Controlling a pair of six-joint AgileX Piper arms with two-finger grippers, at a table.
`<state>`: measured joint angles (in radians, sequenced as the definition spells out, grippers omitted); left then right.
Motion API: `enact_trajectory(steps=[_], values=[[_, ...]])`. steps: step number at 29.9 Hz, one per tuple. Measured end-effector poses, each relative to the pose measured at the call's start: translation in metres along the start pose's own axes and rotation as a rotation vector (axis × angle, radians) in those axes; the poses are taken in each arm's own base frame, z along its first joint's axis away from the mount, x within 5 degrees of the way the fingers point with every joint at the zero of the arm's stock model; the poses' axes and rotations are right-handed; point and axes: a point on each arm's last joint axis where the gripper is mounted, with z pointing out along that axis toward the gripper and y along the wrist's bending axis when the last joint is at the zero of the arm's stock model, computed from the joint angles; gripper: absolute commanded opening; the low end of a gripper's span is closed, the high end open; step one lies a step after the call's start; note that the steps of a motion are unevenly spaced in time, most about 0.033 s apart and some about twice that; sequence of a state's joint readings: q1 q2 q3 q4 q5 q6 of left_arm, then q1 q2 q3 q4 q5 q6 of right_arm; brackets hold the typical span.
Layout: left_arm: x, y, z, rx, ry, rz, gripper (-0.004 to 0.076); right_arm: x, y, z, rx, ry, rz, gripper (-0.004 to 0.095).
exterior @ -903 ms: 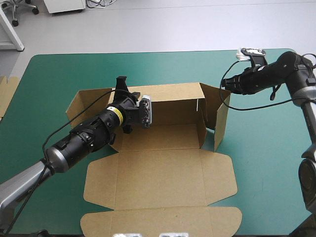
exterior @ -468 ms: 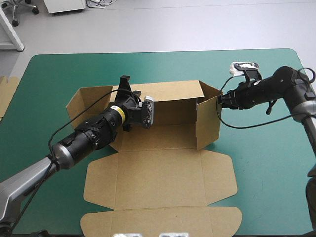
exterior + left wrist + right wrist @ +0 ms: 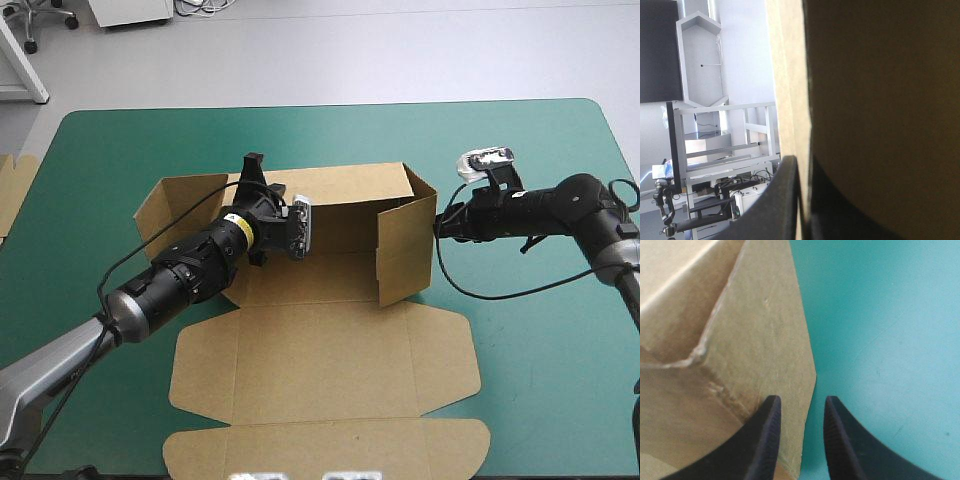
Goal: Fold the box
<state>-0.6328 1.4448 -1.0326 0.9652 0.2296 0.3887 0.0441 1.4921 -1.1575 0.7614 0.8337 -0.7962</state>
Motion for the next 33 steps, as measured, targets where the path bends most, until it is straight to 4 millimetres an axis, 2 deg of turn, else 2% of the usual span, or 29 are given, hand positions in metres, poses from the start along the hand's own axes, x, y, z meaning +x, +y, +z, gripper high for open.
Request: enact_trajectory(steps=[15,18,21,23,33], values=[[0.000,0.000,0.000,-0.003,-0.004,-0.009,-0.0010,0.011,0.013,-0.002,-0.118,0.019,-0.124,0.0290],[0.000,0.000,0.000,-0.003,-0.004,-0.009,-0.0010,0.009,0.016,-0.003,-0.145,0.001,-0.167,0.0374],[0.000,0.000,0.000,-0.003,-0.004,-0.017,-0.0010,0.009,0.017,-0.003,-0.158,-0.008,-0.194,0.0525],[0.000,0.000,0.000,-0.003,-0.004,-0.027,-0.0010,0.009,0.017,-0.003,-0.159,-0.011,-0.204,0.0592],[0.000,0.000,0.000,-0.004,-0.006,-0.034,-0.0010,0.007,0.022,0.002,-0.162,-0.016,-0.216,0.0581]])
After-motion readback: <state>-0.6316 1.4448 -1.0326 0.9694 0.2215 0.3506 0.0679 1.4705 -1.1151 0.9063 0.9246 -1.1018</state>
